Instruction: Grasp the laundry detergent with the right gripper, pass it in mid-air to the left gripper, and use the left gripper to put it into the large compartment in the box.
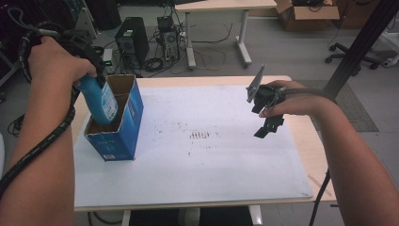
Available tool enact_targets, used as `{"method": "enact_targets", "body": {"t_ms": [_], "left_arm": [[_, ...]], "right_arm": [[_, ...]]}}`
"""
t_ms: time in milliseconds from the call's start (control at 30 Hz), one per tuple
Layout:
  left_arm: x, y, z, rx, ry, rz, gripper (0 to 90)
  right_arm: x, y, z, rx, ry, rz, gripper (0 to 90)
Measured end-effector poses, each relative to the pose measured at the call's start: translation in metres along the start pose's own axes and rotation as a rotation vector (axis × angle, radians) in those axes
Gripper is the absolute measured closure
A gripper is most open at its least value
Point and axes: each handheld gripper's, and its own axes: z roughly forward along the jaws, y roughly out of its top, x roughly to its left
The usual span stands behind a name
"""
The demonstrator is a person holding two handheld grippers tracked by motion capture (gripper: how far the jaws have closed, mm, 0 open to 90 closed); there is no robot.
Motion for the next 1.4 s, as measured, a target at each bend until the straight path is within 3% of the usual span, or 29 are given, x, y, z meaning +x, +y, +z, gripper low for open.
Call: {"method": "enact_targets", "body": {"t_ms": [1400], "left_arm": [[0.002,-0.004,0.109,0.031,0.003,0.031,39.3]], "right_arm": [[0.008,-0.003,0.005,0.002,0.002,-0.007,3.7]]}}
